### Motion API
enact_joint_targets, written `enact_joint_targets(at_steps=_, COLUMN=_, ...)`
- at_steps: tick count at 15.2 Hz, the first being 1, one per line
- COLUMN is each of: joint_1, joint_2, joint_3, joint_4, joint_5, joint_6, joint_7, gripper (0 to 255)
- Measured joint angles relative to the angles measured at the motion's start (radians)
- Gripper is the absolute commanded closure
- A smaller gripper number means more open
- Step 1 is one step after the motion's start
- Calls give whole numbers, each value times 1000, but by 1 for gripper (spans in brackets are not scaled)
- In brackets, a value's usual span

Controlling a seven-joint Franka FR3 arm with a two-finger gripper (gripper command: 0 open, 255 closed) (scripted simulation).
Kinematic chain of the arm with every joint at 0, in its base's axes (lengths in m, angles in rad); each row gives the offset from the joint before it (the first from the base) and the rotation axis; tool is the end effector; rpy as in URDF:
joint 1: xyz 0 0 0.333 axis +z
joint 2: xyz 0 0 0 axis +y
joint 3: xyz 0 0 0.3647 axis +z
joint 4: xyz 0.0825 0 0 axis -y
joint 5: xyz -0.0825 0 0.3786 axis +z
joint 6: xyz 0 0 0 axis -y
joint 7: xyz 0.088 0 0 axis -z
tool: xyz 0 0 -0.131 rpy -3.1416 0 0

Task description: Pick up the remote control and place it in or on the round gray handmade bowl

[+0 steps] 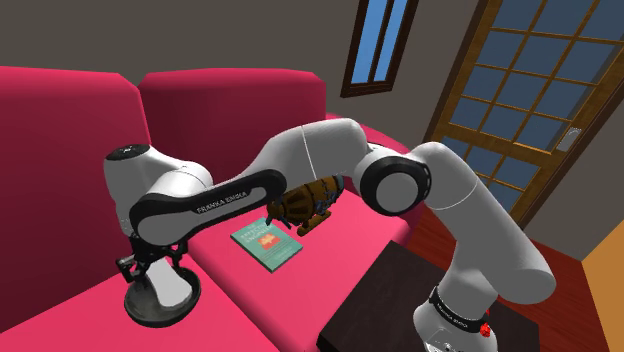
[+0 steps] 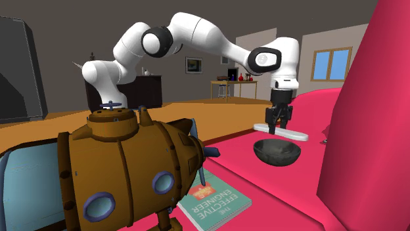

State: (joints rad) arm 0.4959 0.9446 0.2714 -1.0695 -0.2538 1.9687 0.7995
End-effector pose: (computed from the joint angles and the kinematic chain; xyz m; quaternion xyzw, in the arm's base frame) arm 0.6428 0.4857 0.2707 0.9998 -0.0191 -0.0014 0.0105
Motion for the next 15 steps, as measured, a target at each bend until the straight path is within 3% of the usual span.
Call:
enact_joint_targets(at_steps=7, joint_1=1, joint_2=38, joint_3=-7, joint_4=-27, joint_5=-8, joint_6=64, joint_7=7, gripper=255)
enact_joint_targets(at_steps=14, joint_1=2, joint_2=52, joint_3=-9, joint_4=-20, joint_5=-10, joint_6=72, joint_7=7, gripper=255)
enact_joint_targets(at_steps=15, joint_1=2, joint_2=52, joint_3=-9, joint_4=-20, joint_5=-10, joint_6=72, joint_7=7, gripper=0)
